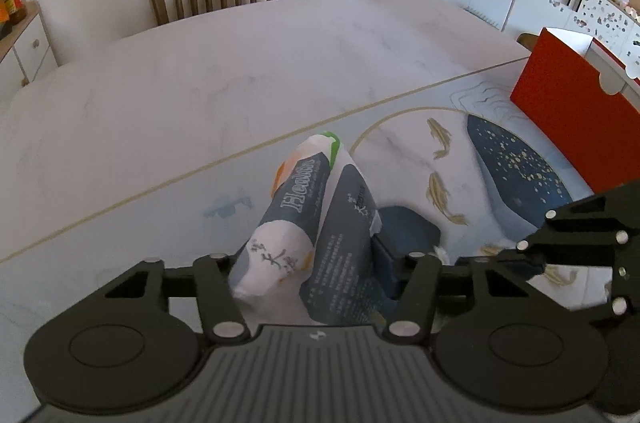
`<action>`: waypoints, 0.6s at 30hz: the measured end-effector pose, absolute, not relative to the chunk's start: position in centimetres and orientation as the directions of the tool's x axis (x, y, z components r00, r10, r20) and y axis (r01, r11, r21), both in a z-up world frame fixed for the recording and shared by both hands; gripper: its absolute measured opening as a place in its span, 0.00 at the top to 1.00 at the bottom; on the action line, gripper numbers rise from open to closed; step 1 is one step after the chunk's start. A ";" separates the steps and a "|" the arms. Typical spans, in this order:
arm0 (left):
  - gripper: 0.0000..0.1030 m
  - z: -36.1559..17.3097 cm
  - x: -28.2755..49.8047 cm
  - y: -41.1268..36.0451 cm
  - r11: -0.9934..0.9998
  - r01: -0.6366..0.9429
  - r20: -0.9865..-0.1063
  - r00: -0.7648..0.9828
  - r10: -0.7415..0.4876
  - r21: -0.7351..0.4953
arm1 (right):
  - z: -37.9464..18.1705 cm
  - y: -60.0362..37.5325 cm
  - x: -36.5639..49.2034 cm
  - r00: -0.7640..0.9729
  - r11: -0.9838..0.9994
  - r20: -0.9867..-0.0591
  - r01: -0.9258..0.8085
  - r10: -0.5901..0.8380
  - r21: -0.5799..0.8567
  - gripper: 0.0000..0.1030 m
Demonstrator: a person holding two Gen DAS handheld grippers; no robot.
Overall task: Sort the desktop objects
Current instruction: 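Close left gripper on white snack bag while right gripper closes on white cable, then carry snack bag with left tool while right tool carries cable into red box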
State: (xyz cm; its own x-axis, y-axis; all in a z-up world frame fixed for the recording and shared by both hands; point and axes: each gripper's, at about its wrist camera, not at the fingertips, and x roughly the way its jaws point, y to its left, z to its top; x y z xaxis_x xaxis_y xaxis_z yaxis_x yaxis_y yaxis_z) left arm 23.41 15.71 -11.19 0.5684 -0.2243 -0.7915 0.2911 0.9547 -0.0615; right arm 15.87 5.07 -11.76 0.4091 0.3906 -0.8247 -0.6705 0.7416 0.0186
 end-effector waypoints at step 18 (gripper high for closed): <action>0.59 -11.0 18.6 12.8 0.963 0.257 -0.806 0.551 -0.217 -0.084 | -11.4 0.5 14.8 0.420 0.790 -0.834 -0.612 0.359 0.032 0.90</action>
